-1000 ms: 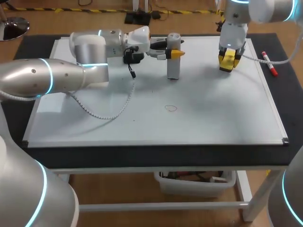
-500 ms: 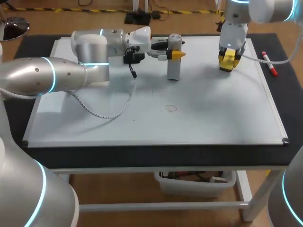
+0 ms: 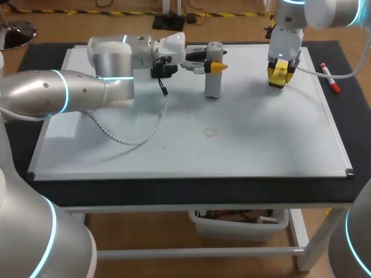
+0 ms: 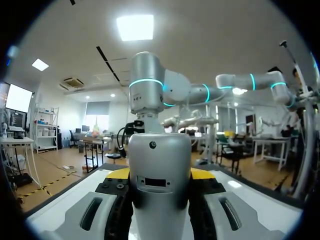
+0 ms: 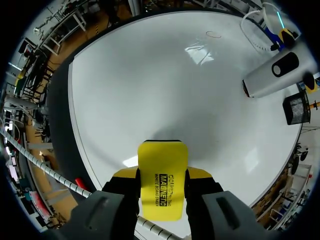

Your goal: Pick up the inspection probe, press it on each red-marked spot on the whiteboard one by one, put down the probe, pick up the eraser, and wipe off all the red marks.

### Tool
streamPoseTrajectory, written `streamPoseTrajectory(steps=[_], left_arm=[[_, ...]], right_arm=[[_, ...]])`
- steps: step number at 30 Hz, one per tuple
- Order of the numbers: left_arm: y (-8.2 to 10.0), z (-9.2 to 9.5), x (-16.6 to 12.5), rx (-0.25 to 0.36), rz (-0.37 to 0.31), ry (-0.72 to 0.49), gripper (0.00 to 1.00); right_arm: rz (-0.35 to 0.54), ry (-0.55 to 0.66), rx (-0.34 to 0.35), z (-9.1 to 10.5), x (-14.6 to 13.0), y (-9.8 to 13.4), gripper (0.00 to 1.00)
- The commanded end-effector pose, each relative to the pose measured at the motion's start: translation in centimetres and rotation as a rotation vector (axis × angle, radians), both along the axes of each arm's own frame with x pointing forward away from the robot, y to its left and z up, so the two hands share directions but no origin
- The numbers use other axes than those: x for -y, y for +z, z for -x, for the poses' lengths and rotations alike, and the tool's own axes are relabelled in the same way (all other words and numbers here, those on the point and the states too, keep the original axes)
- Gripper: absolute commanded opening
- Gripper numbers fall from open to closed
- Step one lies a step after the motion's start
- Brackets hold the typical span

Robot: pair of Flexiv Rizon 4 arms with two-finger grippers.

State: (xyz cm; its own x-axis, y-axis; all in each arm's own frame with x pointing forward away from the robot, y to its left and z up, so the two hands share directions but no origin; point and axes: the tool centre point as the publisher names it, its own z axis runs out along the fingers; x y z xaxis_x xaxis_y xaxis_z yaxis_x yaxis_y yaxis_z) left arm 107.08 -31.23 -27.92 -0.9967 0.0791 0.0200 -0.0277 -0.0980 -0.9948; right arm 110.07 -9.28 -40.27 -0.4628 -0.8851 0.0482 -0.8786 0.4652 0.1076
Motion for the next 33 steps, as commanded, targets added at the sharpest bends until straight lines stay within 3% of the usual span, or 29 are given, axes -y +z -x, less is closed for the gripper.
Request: streamPoseTrajectory(steps=[1, 6, 13, 33], left_arm=[[0.0, -0.2, 0.0, 0.002, 0.001, -0.005, 0.00], [1.6, 0.1, -0.4, -0.010, 0.021, 0.008, 0.00], [4.9, 1.2, -3.3, 0.037, 0.015, 0.034, 0.00], [5.6, 5.9, -18.5, 0.050, -0.027, 0.308, 0.00]], right_arm=[[0.002, 0.003, -0.002, -0.1, 0.1, 0.1, 0.00], [0.002, 0.003, -0.002, -0.1, 0.1, 0.1, 0.00], [0.002, 0.003, -0.002, -0.1, 0.1, 0.1, 0.00], [0.002, 0.003, -0.002, -0.1, 0.1, 0.1, 0.00]])
